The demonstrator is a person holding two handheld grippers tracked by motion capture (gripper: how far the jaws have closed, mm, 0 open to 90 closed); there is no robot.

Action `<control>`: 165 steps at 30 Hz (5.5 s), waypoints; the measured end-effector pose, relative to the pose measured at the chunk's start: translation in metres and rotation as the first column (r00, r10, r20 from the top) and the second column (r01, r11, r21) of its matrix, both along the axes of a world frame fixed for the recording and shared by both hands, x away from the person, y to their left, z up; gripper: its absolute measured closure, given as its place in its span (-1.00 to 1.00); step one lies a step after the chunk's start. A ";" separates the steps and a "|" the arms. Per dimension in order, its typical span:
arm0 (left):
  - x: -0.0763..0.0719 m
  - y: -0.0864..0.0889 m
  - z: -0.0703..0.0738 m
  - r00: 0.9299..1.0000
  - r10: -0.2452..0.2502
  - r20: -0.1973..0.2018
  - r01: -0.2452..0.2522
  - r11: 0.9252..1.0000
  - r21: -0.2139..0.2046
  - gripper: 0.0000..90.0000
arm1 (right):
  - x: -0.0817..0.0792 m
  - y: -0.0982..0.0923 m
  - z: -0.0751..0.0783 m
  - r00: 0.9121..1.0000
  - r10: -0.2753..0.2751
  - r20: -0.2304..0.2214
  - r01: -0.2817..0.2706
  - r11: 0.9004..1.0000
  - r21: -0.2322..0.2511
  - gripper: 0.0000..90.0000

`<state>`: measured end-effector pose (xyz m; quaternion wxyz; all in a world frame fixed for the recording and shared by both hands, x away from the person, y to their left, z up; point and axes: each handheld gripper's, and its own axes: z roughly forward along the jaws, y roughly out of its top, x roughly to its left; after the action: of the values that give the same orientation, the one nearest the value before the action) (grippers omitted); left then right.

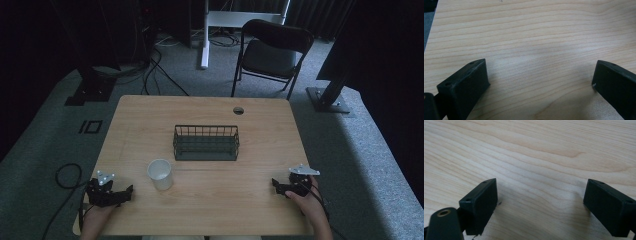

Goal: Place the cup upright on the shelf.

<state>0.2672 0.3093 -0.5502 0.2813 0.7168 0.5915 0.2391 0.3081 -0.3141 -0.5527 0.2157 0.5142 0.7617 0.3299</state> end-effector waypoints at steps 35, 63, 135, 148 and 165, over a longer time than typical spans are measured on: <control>0.000 0.000 0.000 1.000 0.000 0.000 0.000 1.000 0.000 -0.98 | -0.002 0.003 0.000 1.000 -0.017 0.004 0.017 1.000 -0.001 -0.74; 0.000 0.000 0.000 1.000 0.000 0.000 0.000 1.000 0.000 -0.98 | 0.000 0.021 0.013 0.999 0.040 0.037 -0.042 0.998 0.045 -0.73; 0.000 0.000 0.000 1.000 0.000 0.000 0.000 1.000 0.000 -0.98 | 0.005 0.118 0.040 0.928 0.339 0.155 -0.357 0.928 0.109 -0.73; 0.000 0.000 0.000 1.000 0.000 0.000 0.000 1.000 0.000 -0.98 | 0.003 0.146 0.039 0.886 0.434 0.164 -0.456 0.881 0.127 -0.73; 0.000 0.000 0.000 1.000 0.000 -0.001 0.000 1.000 0.000 -0.98 | 0.002 0.182 0.036 0.840 0.515 0.167 -0.538 0.830 0.148 -0.73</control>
<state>0.2673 0.3093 -0.5502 0.2811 0.7170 0.5915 0.2390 0.3102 -0.1325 -0.5165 0.1119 0.2813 0.8247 0.4777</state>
